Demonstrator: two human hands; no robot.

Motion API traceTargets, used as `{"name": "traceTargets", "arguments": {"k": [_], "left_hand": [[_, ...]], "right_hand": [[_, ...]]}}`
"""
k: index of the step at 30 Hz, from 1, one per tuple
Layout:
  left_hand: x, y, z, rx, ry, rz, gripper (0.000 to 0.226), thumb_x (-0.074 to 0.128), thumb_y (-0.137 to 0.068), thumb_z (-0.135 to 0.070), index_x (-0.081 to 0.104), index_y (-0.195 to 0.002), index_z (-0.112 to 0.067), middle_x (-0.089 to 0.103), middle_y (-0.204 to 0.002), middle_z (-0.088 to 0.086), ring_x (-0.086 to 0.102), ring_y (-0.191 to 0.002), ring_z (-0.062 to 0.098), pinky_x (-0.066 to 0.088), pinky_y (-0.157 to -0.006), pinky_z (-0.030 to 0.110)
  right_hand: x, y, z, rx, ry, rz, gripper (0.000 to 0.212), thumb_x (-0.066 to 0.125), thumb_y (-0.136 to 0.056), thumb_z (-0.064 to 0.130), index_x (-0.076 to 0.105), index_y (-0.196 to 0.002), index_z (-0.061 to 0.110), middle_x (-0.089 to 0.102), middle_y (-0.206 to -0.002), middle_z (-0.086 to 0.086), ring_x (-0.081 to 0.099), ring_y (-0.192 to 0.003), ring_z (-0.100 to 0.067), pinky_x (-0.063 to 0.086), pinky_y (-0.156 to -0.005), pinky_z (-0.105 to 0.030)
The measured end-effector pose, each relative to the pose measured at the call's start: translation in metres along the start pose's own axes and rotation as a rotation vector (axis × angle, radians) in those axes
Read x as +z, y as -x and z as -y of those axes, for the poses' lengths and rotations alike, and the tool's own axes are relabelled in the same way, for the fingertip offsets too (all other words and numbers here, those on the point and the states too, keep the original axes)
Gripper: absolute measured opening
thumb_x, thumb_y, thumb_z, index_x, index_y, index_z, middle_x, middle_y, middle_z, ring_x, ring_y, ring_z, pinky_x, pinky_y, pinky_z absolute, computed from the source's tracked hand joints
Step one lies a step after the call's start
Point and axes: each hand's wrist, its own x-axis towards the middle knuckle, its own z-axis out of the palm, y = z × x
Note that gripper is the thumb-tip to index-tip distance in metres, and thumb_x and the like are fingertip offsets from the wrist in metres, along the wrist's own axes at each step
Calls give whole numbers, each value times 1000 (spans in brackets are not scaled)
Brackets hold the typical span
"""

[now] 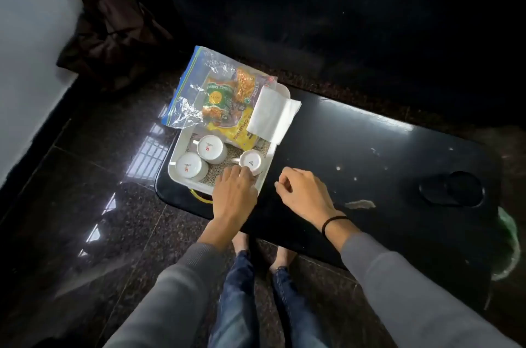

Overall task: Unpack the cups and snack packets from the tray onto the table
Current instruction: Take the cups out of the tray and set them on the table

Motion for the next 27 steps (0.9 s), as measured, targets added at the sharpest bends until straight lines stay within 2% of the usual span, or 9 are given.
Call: {"name": "traceTargets", "arguments": {"k": [2,4,7,11,16,20,24,27], "left_hand": [[6,-13,11,-27,90,-55,34,56,-96,-30,53,-127,-15,56,-127,3,49,-121,25,38,-100,34],[10,-26,20,-13,156,-103,42,60,-94,-28,50,-132,-12,56,-129,6,49,-122,26,38,-99,33],[17,-44,26,35,196,-91,56,65,-90,-23,43,-140,-10,53,-136,7,47,-127,27,36,-102,32],[28,-62,32,49,215,-35,67,67,-89,-19,35,-147,-10,52,-143,7,45,-134,27,39,-105,35],[37,-74,38,71,250,7,63,70,-83,-14,42,-140,-11,57,-133,8,50,-127,29,40,-101,35],[37,-78,40,82,286,13,61,74,-78,-13,48,-133,-10,60,-128,8,53,-122,30,44,-94,37],[24,-81,39,139,318,7,67,83,-75,-20,52,-133,-12,64,-126,8,59,-114,31,48,-84,41],[9,-82,32,220,319,-42,68,85,-75,-26,54,-134,-15,66,-124,7,60,-112,31,50,-84,45]], "right_hand": [[12,-17,-1,-5,-60,-38,16,61,-99,35,63,-98,19,71,-98,4,67,-88,-22,56,-81,-38],[20,-32,1,-28,-81,-35,20,64,-97,31,63,-113,18,72,-115,0,67,-102,-26,51,-94,-40],[36,-53,4,-37,-214,12,40,69,-92,21,55,-129,20,62,-137,-1,61,-121,-29,52,-98,-42],[53,-73,5,-79,-232,54,68,72,-87,6,42,-145,24,49,-152,-3,55,-131,-29,52,-102,-42],[68,-92,3,-174,-157,60,85,74,-83,-2,34,-156,20,45,-155,-10,54,-133,-32,52,-105,-39],[69,-99,0,-255,-155,39,78,80,-83,7,44,-152,15,51,-148,-9,55,-132,-28,48,-107,-34],[61,-94,-6,-253,-205,21,78,83,-83,15,44,-150,19,50,-146,-6,52,-133,-25,45,-107,-33],[47,-85,-12,-213,-323,-39,75,86,-79,17,48,-143,23,53,-142,-2,55,-125,-21,47,-98,-26]]}}
